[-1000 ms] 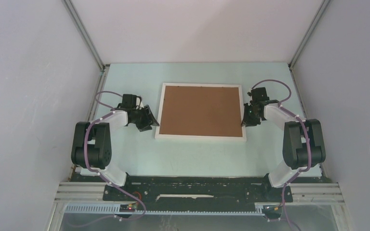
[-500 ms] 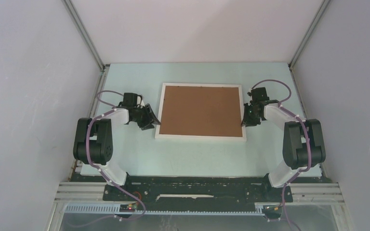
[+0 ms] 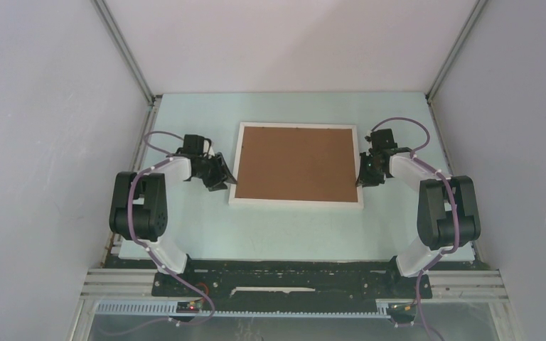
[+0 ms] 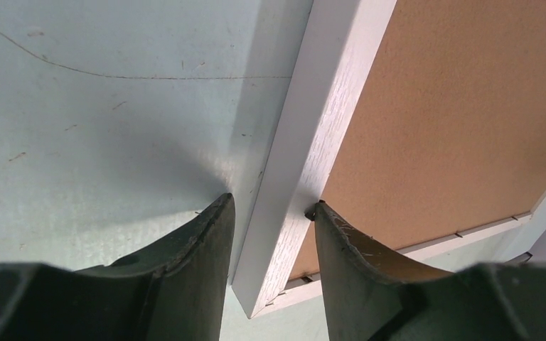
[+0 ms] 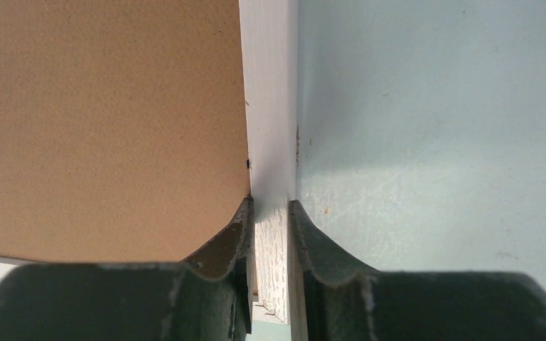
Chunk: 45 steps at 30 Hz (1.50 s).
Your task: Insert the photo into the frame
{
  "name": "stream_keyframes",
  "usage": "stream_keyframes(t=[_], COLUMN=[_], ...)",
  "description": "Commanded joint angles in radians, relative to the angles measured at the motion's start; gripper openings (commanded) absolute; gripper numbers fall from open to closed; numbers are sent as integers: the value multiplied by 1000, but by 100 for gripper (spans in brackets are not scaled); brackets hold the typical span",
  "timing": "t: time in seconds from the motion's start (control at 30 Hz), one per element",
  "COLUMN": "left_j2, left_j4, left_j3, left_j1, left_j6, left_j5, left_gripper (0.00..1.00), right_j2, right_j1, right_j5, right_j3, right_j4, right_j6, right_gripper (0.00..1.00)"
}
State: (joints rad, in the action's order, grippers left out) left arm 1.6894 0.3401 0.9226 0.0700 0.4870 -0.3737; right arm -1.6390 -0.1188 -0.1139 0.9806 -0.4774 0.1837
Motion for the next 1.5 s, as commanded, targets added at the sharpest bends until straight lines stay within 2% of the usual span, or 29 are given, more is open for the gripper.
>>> stream_keyframes(t=[0.0,0.3,0.47,0.6,1.1,1.17,1.3,1.4,1.47], left_j2=[45,81,103,135,313,276,54,-126,-238], left_j4=[10,101,147,159,383,394,419,408,368], left_j3=[50,115,161,195,434,446,425,321,202], left_j1=[27,71,138,175,292,295,288,277,275], left_j6=[-30,-71,-93,-91,-199,-203,-193,-111,14], left_j5=[85,189,295,330,500,516,533,513,457], left_gripper=[52,51,50,50,49,53,68,76,87], right_j2=[18,20,20,22,24,24,13,8,37], right_j1=[-24,-26,-27,-28,-33,-33,-31,-11,23], right_j5=[-50,-52,-52,-55,-61,-50,-53,-23,-14], right_j3=[-11,-11,-11,-11,-11,-10,-11,-22,-58], right_j4=[-15,-12,-12,-13,-10,-14,-22,-13,24], right_j6=[3,3,3,3,3,6,32,76,122], right_gripper=[0,0,0,0,0,0,0,0,0])
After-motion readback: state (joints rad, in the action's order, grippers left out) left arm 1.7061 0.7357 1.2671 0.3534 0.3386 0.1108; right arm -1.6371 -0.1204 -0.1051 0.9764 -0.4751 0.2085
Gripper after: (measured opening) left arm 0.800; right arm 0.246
